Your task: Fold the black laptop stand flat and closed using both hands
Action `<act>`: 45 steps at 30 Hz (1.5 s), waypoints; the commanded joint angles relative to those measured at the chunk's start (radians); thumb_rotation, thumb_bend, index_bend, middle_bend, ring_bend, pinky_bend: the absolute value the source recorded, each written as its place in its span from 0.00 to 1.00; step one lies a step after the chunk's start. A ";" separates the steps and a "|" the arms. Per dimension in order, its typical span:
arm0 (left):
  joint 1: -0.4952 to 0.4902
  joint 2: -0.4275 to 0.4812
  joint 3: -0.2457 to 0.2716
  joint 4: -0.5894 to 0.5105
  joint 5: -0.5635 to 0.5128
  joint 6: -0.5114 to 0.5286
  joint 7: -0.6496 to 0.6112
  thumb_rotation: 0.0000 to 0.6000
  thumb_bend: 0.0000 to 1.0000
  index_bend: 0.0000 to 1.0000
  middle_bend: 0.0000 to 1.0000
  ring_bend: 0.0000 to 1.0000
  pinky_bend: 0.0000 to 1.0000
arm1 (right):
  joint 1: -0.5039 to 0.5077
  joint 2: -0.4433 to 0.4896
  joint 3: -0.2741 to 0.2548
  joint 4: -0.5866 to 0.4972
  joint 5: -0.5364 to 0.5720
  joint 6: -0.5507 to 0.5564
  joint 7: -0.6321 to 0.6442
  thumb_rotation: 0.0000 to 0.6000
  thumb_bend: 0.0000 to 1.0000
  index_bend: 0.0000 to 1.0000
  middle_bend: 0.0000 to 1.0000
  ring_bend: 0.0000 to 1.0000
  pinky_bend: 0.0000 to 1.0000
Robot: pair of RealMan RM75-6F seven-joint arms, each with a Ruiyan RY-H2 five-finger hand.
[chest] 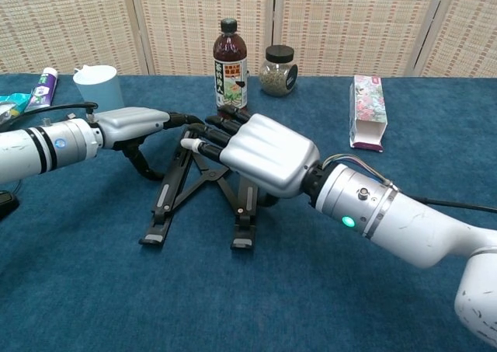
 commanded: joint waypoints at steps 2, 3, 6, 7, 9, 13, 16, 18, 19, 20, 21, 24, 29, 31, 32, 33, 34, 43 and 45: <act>-0.001 0.001 0.000 -0.004 0.000 -0.001 0.001 1.00 0.17 0.01 0.03 0.00 0.03 | 0.010 -0.026 0.008 0.033 0.001 0.015 0.011 1.00 0.00 0.00 0.00 0.00 0.00; -0.001 0.001 0.000 -0.006 0.000 -0.001 0.001 1.00 0.17 0.01 0.03 0.00 0.03 | 0.013 -0.033 0.010 0.042 0.001 0.019 0.014 1.00 0.00 0.00 0.00 0.00 0.00; -0.003 0.001 0.002 -0.011 0.001 -0.002 0.001 1.00 0.17 0.01 0.03 0.00 0.03 | 0.020 -0.050 0.013 0.063 0.000 0.027 0.018 1.00 0.00 0.00 0.00 0.00 0.00; -0.003 0.002 0.002 -0.012 0.002 -0.003 0.001 1.00 0.17 0.01 0.03 0.00 0.03 | 0.022 -0.055 0.014 0.070 0.000 0.030 0.019 1.00 0.00 0.00 0.00 0.00 0.00; -0.003 0.002 0.003 -0.014 0.002 -0.002 0.001 1.00 0.17 0.01 0.03 0.00 0.03 | 0.028 -0.066 0.018 0.083 0.002 0.035 0.022 1.00 0.00 0.00 0.00 0.00 0.00; -0.004 0.005 0.004 -0.021 0.004 0.003 0.000 1.00 0.17 0.01 0.03 0.00 0.03 | 0.039 -0.085 0.024 0.106 0.006 0.039 0.027 1.00 0.00 0.00 0.00 0.00 0.00; -0.005 0.007 0.006 -0.027 0.007 0.003 0.000 1.00 0.17 0.01 0.03 0.00 0.03 | 0.047 -0.096 0.027 0.123 0.006 0.047 0.030 1.00 0.00 0.00 0.00 0.00 0.00; -0.006 0.009 0.009 -0.033 0.009 0.003 0.000 1.00 0.17 0.01 0.03 0.00 0.03 | 0.051 -0.103 0.030 0.131 0.009 0.051 0.033 1.00 0.00 0.00 0.00 0.00 0.00; -0.007 0.010 0.010 -0.035 0.011 0.003 0.001 1.00 0.17 0.01 0.03 0.00 0.03 | 0.053 -0.106 0.031 0.134 0.010 0.052 0.034 1.00 0.00 0.00 0.00 0.00 0.00; -0.008 0.011 0.011 -0.037 0.012 0.003 0.001 1.00 0.17 0.01 0.03 0.00 0.03 | 0.055 -0.109 0.032 0.136 0.011 0.053 0.035 1.00 0.00 0.00 0.00 0.00 0.00; -0.009 0.011 0.012 -0.041 0.014 0.004 0.001 1.00 0.17 0.01 0.03 0.00 0.03 | 0.058 -0.112 0.033 0.139 0.011 0.055 0.035 1.00 0.00 0.00 0.00 0.00 0.00; -0.010 0.011 0.014 -0.049 0.018 0.012 0.000 1.00 0.17 0.01 0.03 0.00 0.03 | 0.063 -0.119 0.034 0.144 0.014 0.056 0.037 1.00 0.00 0.00 0.00 0.00 0.00; -0.009 0.016 0.010 -0.049 0.013 0.010 0.013 1.00 0.17 0.01 0.03 0.00 0.03 | 0.062 -0.110 0.021 0.138 0.007 0.065 0.043 1.00 0.00 0.00 0.00 0.00 0.00; -0.004 0.025 0.005 -0.052 0.006 0.014 0.017 1.00 0.17 0.01 0.03 0.00 0.03 | 0.058 -0.090 0.010 0.115 0.000 0.075 0.058 1.00 0.00 0.00 0.00 0.00 0.00; -0.001 0.031 0.002 -0.055 0.002 0.016 0.019 1.00 0.17 0.01 0.03 0.00 0.03 | 0.055 -0.076 0.004 0.100 -0.005 0.081 0.064 1.00 0.00 0.00 0.00 0.00 0.00; 0.003 0.039 -0.001 -0.060 -0.002 0.020 0.023 1.00 0.17 0.01 0.03 0.00 0.03 | 0.053 -0.055 -0.003 0.073 -0.010 0.084 0.068 1.00 0.00 0.00 0.00 0.00 0.00; 0.006 0.046 -0.004 -0.066 -0.005 0.024 0.026 1.00 0.17 0.01 0.03 0.00 0.03 | 0.051 -0.037 -0.008 0.047 -0.013 0.082 0.071 1.00 0.00 0.00 0.00 0.00 0.00; 0.076 0.155 -0.034 -0.197 -0.050 0.097 0.094 1.00 0.17 0.02 0.03 0.00 0.03 | 0.080 0.278 0.001 -0.446 0.051 -0.108 0.073 1.00 0.00 0.00 0.00 0.00 0.00; 0.095 0.181 -0.037 -0.234 -0.055 0.119 0.116 1.00 0.17 0.02 0.03 0.00 0.03 | 0.104 0.347 0.011 -0.539 0.085 -0.190 0.103 1.00 0.00 0.00 0.00 0.00 0.00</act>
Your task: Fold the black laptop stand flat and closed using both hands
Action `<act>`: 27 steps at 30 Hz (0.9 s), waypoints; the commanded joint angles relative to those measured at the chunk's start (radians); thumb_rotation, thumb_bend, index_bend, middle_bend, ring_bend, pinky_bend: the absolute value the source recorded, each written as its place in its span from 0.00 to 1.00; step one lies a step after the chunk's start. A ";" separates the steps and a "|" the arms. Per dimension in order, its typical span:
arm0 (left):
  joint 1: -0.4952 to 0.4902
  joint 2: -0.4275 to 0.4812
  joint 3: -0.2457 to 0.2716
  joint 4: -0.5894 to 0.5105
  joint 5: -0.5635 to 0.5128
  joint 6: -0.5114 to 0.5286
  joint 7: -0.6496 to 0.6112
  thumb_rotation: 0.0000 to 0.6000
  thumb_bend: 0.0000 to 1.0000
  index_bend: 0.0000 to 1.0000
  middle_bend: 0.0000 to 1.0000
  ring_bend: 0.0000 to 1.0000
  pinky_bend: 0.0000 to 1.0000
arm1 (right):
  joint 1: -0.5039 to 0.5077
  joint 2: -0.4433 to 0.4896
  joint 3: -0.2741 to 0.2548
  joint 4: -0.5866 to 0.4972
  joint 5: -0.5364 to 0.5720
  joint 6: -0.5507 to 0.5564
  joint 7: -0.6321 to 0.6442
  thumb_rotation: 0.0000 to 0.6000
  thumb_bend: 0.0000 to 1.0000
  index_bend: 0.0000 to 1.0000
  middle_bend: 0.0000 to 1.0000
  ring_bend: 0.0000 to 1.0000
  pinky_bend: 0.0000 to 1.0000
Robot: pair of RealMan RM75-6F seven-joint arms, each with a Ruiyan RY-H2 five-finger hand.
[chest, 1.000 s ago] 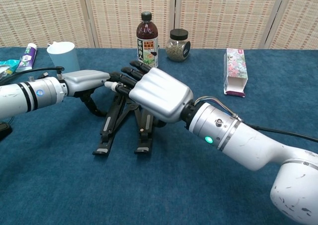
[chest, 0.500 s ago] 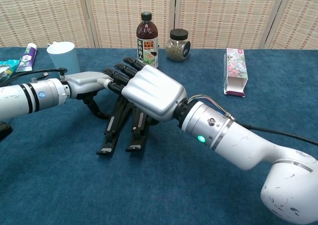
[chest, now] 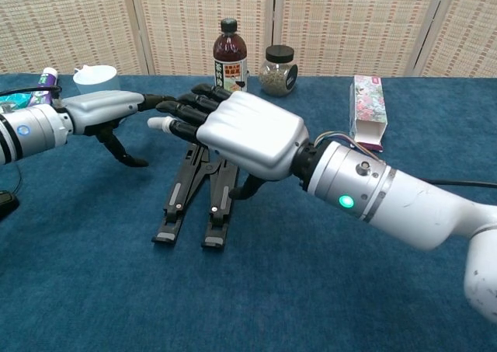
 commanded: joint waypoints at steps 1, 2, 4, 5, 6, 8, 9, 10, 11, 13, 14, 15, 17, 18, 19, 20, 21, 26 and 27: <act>0.042 0.059 -0.012 -0.077 -0.018 0.050 0.052 1.00 0.17 0.02 0.03 0.00 0.03 | 0.057 0.227 0.023 -0.292 0.094 -0.235 0.047 1.00 0.00 0.00 0.00 0.00 0.00; 0.051 0.073 -0.013 -0.097 -0.021 0.059 0.064 1.00 0.17 0.02 0.03 0.00 0.03 | 0.072 0.255 0.025 -0.323 0.107 -0.278 0.058 1.00 0.00 0.00 0.00 0.00 0.00; 0.068 0.102 -0.017 -0.144 -0.028 0.073 0.091 1.00 0.17 0.02 0.03 0.00 0.03 | 0.102 0.298 0.033 -0.362 0.125 -0.346 0.067 1.00 0.00 0.00 0.00 0.00 0.00; 0.074 0.114 -0.017 -0.162 -0.030 0.076 0.100 1.00 0.17 0.02 0.03 0.00 0.03 | 0.117 0.312 0.031 -0.374 0.126 -0.378 0.074 1.00 0.00 0.00 0.00 0.00 0.00; 0.081 0.129 -0.017 -0.183 -0.033 0.078 0.115 1.00 0.17 0.02 0.03 0.00 0.03 | 0.138 0.328 0.031 -0.383 0.125 -0.417 0.086 1.00 0.01 0.00 0.00 0.00 0.00; 0.091 0.151 -0.020 -0.216 -0.040 0.080 0.140 1.00 0.17 0.02 0.03 0.00 0.03 | 0.170 0.344 0.030 -0.384 0.118 -0.466 0.106 1.00 0.01 0.00 0.00 0.00 0.00; 0.095 0.158 -0.022 -0.228 -0.044 0.083 0.149 1.00 0.17 0.02 0.03 0.00 0.03 | 0.183 0.347 0.030 -0.380 0.114 -0.483 0.115 1.00 0.01 0.00 0.00 0.00 0.00; 0.099 0.164 -0.025 -0.239 -0.047 0.085 0.156 1.00 0.17 0.02 0.03 0.00 0.03 | 0.193 0.347 0.030 -0.371 0.109 -0.494 0.120 1.00 0.01 0.00 0.00 0.00 0.00; 0.102 0.170 -0.028 -0.250 -0.051 0.087 0.161 1.00 0.17 0.02 0.03 0.00 0.03 | 0.204 0.345 0.029 -0.361 0.103 -0.505 0.127 1.00 0.01 0.00 0.00 0.00 0.00; 0.109 0.182 -0.033 -0.267 -0.057 0.089 0.173 1.00 0.17 0.02 0.03 0.00 0.03 | 0.229 0.337 0.024 -0.333 0.086 -0.528 0.145 1.00 0.01 0.00 0.00 0.00 0.00; 0.112 0.185 -0.036 -0.272 -0.060 0.090 0.177 1.00 0.17 0.02 0.03 0.00 0.03 | 0.238 0.333 0.022 -0.321 0.080 -0.537 0.154 1.00 0.01 0.00 0.00 0.00 0.00; 0.115 0.189 -0.039 -0.278 -0.063 0.090 0.180 1.00 0.17 0.02 0.03 0.00 0.03 | 0.251 0.326 0.019 -0.307 0.074 -0.548 0.169 1.00 0.01 0.00 0.00 0.00 0.00; 0.120 0.193 -0.042 -0.284 -0.067 0.089 0.183 1.00 0.17 0.02 0.03 0.00 0.03 | 0.269 0.313 0.018 -0.281 0.066 -0.563 0.189 1.00 0.01 0.00 0.00 0.00 0.00; 0.122 0.195 -0.044 -0.286 -0.069 0.090 0.185 1.00 0.17 0.02 0.03 0.00 0.03 | 0.280 0.303 0.016 -0.262 0.059 -0.567 0.199 1.00 0.01 0.00 0.00 0.00 0.00; 0.125 0.196 -0.045 -0.286 -0.070 0.090 0.185 1.00 0.17 0.02 0.03 0.00 0.03 | 0.289 0.296 0.015 -0.248 0.054 -0.572 0.206 1.00 0.01 0.00 0.00 0.00 0.00; 0.127 0.198 -0.046 -0.287 -0.071 0.090 0.185 1.00 0.17 0.02 0.03 0.00 0.03 | 0.297 0.289 0.013 -0.233 0.051 -0.579 0.214 1.00 0.01 0.00 0.00 0.00 0.00; 0.130 0.199 -0.048 -0.288 -0.073 0.091 0.185 1.00 0.17 0.02 0.03 0.00 0.03 | 0.308 0.279 0.011 -0.215 0.049 -0.591 0.226 1.00 0.01 0.00 0.00 0.00 0.00; 0.143 0.203 -0.053 -0.284 -0.078 0.094 0.178 1.00 0.17 0.02 0.03 0.00 0.03 | 0.346 0.240 0.001 -0.151 0.036 -0.615 0.274 1.00 0.06 0.00 0.00 0.00 0.00; 0.145 0.203 -0.054 -0.282 -0.078 0.094 0.176 1.00 0.17 0.02 0.03 0.00 0.03 | 0.353 0.234 -0.002 -0.141 0.033 -0.618 0.284 1.00 0.08 0.00 0.00 0.00 0.00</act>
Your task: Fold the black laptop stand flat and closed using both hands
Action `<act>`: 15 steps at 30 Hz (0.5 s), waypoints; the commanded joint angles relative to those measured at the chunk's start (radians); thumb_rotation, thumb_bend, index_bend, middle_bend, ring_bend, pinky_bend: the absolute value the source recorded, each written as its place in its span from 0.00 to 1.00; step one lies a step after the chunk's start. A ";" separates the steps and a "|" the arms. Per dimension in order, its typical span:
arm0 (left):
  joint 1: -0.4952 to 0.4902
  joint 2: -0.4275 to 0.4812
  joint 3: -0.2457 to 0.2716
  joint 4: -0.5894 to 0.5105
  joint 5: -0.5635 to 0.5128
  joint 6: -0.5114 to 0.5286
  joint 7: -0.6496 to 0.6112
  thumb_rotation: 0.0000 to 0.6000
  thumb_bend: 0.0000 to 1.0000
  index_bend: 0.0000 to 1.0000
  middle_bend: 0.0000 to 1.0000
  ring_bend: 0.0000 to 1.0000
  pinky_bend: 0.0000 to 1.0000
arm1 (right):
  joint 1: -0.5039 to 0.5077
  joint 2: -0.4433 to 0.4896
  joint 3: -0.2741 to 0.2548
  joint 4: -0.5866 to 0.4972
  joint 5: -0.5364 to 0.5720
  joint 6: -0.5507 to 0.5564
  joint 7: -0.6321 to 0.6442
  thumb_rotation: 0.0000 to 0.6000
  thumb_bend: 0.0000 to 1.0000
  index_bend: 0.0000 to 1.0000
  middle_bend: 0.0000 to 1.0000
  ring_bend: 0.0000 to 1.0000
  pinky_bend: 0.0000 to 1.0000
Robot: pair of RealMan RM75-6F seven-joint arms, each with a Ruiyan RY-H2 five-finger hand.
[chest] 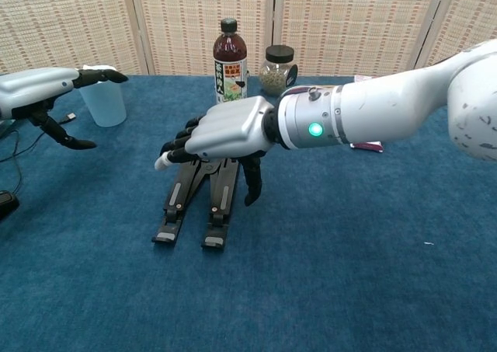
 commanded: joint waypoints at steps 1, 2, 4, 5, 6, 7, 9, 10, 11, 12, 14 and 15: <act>0.005 0.001 -0.002 0.004 -0.001 0.001 -0.004 1.00 0.17 0.02 0.03 0.00 0.03 | 0.029 -0.027 -0.012 0.038 -0.012 -0.023 0.037 1.00 0.09 0.00 0.00 0.00 0.00; 0.007 0.001 -0.002 0.005 -0.001 0.002 -0.005 1.00 0.17 0.02 0.03 0.00 0.03 | 0.037 -0.034 -0.013 0.049 -0.014 -0.028 0.047 1.00 0.09 0.00 0.00 0.00 0.00; 0.010 0.001 -0.004 0.009 -0.001 0.004 -0.008 1.00 0.17 0.02 0.03 0.00 0.03 | 0.051 -0.050 -0.020 0.073 -0.019 -0.033 0.073 1.00 0.10 0.00 0.00 0.00 0.00; 0.012 0.000 -0.005 0.011 -0.001 0.005 -0.010 1.00 0.17 0.02 0.03 0.00 0.03 | 0.056 -0.057 -0.022 0.083 -0.022 -0.035 0.084 1.00 0.10 0.00 0.00 0.00 0.00; 0.015 -0.001 -0.006 0.014 -0.002 0.005 -0.013 1.00 0.17 0.02 0.03 0.00 0.03 | 0.063 -0.065 -0.027 0.096 -0.028 -0.033 0.096 1.00 0.11 0.00 0.00 0.00 0.00; 0.016 -0.001 -0.007 0.015 -0.002 0.005 -0.016 1.00 0.17 0.02 0.03 0.00 0.03 | 0.067 -0.070 -0.031 0.104 -0.032 -0.032 0.105 1.00 0.11 0.00 0.01 0.00 0.00; 0.019 -0.002 -0.008 0.022 -0.001 0.005 -0.020 1.00 0.17 0.02 0.03 0.00 0.03 | 0.077 -0.080 -0.042 0.122 -0.041 -0.033 0.124 1.00 0.11 0.00 0.02 0.00 0.00; 0.020 -0.003 -0.008 0.024 -0.001 0.005 -0.023 1.00 0.17 0.02 0.03 0.00 0.03 | 0.080 -0.084 -0.047 0.129 -0.045 -0.031 0.132 1.00 0.12 0.00 0.03 0.00 0.00; 0.022 -0.004 -0.008 0.026 -0.001 0.005 -0.025 1.00 0.17 0.02 0.03 0.00 0.03 | 0.082 -0.087 -0.052 0.136 -0.049 -0.028 0.139 1.00 0.12 0.00 0.04 0.00 0.00; 0.023 -0.004 -0.009 0.029 -0.001 0.005 -0.028 1.00 0.17 0.02 0.03 0.00 0.03 | 0.084 -0.091 -0.057 0.142 -0.052 -0.025 0.147 1.00 0.12 0.00 0.05 0.00 0.00; 0.025 -0.006 -0.009 0.035 0.000 0.005 -0.032 1.00 0.17 0.02 0.03 0.00 0.03 | 0.087 -0.099 -0.068 0.157 -0.058 -0.020 0.162 1.00 0.12 0.00 0.06 0.00 0.00; 0.027 -0.007 -0.010 0.038 0.001 0.006 -0.035 1.00 0.17 0.02 0.03 0.00 0.03 | 0.089 -0.103 -0.073 0.166 -0.061 -0.017 0.170 1.00 0.12 0.00 0.07 0.00 0.00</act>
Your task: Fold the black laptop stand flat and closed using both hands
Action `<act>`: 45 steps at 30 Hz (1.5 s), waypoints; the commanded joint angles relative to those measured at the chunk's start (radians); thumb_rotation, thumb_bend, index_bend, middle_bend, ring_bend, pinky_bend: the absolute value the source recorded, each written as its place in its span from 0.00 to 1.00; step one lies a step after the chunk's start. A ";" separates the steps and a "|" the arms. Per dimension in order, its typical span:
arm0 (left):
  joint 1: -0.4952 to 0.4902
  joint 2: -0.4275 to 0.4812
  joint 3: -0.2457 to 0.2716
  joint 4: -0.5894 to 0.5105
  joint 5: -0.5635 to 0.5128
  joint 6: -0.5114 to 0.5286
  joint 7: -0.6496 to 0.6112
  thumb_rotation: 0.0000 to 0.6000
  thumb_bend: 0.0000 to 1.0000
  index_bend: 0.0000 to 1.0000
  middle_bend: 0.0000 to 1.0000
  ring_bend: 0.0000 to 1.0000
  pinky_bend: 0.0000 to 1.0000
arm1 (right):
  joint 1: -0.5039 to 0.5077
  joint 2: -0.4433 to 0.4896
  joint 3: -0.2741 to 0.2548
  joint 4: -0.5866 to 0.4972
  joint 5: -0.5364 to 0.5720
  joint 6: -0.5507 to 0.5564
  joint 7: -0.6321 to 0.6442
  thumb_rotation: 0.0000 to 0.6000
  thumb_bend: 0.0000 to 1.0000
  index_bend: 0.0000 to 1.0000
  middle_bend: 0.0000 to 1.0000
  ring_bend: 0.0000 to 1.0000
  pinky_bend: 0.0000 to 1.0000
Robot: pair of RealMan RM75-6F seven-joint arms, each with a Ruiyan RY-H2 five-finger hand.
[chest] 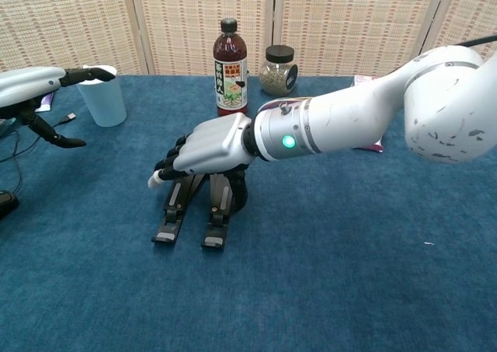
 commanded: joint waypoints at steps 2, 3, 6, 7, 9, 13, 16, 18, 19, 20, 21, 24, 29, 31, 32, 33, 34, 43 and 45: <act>0.004 -0.003 -0.002 0.006 0.003 0.002 -0.007 1.00 0.17 0.02 0.03 0.00 0.03 | 0.006 -0.016 -0.015 0.027 -0.010 0.015 0.025 1.00 0.13 0.00 0.09 0.00 0.00; 0.005 -0.004 -0.002 0.007 0.004 0.004 -0.009 1.00 0.17 0.02 0.03 0.00 0.03 | 0.007 -0.019 -0.019 0.034 -0.011 0.018 0.033 1.00 0.14 0.00 0.11 0.00 0.00; 0.006 -0.005 -0.002 0.008 0.008 0.006 -0.012 1.00 0.17 0.02 0.03 0.00 0.02 | 0.014 -0.023 -0.026 0.047 -0.014 0.019 0.048 1.00 0.17 0.00 0.14 0.00 0.00; 0.007 -0.005 -0.002 0.008 0.009 0.007 -0.012 1.00 0.17 0.02 0.03 0.00 0.02 | 0.017 -0.021 -0.028 0.046 -0.015 0.020 0.053 1.00 0.17 0.00 0.15 0.00 0.00; 0.007 -0.005 -0.003 0.009 0.010 0.007 -0.012 1.00 0.17 0.02 0.03 0.00 0.03 | 0.019 -0.016 -0.030 0.044 -0.016 0.025 0.059 1.00 0.17 0.00 0.15 0.00 0.00; 0.006 -0.007 -0.007 0.008 0.011 0.006 -0.014 1.00 0.17 0.02 0.03 0.00 0.03 | 0.025 -0.014 -0.033 0.045 -0.009 0.016 0.062 1.00 0.17 0.00 0.15 0.00 0.00; 0.008 -0.008 -0.006 0.006 0.015 0.009 -0.013 1.00 0.17 0.02 0.03 0.00 0.03 | 0.027 -0.018 -0.037 0.048 -0.007 0.014 0.060 1.00 0.17 0.00 0.15 0.00 0.00; 0.009 -0.007 -0.006 0.005 0.016 0.009 -0.012 1.00 0.17 0.02 0.03 0.00 0.02 | 0.029 -0.021 -0.039 0.050 -0.006 0.011 0.058 1.00 0.17 0.00 0.15 0.00 0.00; 0.010 -0.006 -0.007 0.004 0.015 0.009 -0.012 1.00 0.17 0.02 0.03 0.00 0.03 | 0.031 -0.022 -0.040 0.052 -0.006 0.012 0.056 1.00 0.17 0.00 0.15 0.00 0.00; 0.011 -0.006 -0.007 0.003 0.015 0.009 -0.013 1.00 0.17 0.02 0.03 0.00 0.03 | 0.030 -0.023 -0.041 0.053 -0.006 0.014 0.055 1.00 0.17 0.00 0.15 0.00 0.00; 0.012 -0.005 -0.008 0.003 0.015 0.011 -0.013 1.00 0.17 0.02 0.03 0.00 0.03 | 0.030 -0.025 -0.042 0.056 -0.007 0.017 0.053 1.00 0.17 0.00 0.15 0.00 0.00; 0.014 -0.004 -0.009 0.000 0.015 0.013 -0.015 1.00 0.17 0.02 0.03 0.00 0.03 | 0.027 -0.031 -0.048 0.062 -0.005 0.019 0.052 1.00 0.17 0.00 0.16 0.00 0.00; 0.016 -0.004 -0.010 -0.003 0.018 0.014 -0.017 1.00 0.17 0.02 0.03 0.00 0.03 | 0.017 -0.047 -0.052 0.082 -0.007 0.043 0.049 1.00 0.17 0.00 0.20 0.00 0.00; 0.017 -0.005 -0.010 -0.003 0.018 0.014 -0.019 1.00 0.17 0.02 0.03 0.00 0.03 | 0.013 -0.053 -0.051 0.094 -0.008 0.055 0.049 1.00 0.18 0.00 0.24 0.00 0.00; 0.017 -0.005 -0.010 -0.002 0.019 0.014 -0.020 1.00 0.17 0.02 0.03 0.00 0.02 | 0.012 -0.056 -0.052 0.098 -0.008 0.060 0.049 1.00 0.18 0.00 0.25 0.00 0.00; 0.017 -0.006 -0.010 -0.002 0.019 0.014 -0.022 1.00 0.17 0.02 0.03 0.00 0.03 | 0.010 -0.059 -0.052 0.104 -0.008 0.065 0.050 1.00 0.19 0.00 0.26 0.00 0.00; 0.018 -0.006 -0.010 -0.001 0.020 0.014 -0.023 1.00 0.17 0.02 0.03 0.00 0.03 | 0.008 -0.062 -0.052 0.110 -0.009 0.070 0.050 1.00 0.20 0.01 0.28 0.00 0.00; 0.021 -0.009 -0.008 0.007 0.024 0.015 -0.035 1.00 0.17 0.02 0.03 0.00 0.03 | -0.007 -0.093 -0.056 0.159 -0.020 0.129 0.067 1.00 0.24 0.18 0.41 0.04 0.00; 0.022 -0.010 -0.008 0.009 0.024 0.014 -0.035 1.00 0.17 0.02 0.03 0.00 0.03 | -0.012 -0.100 -0.058 0.172 -0.026 0.149 0.073 1.00 0.25 0.23 0.46 0.08 0.00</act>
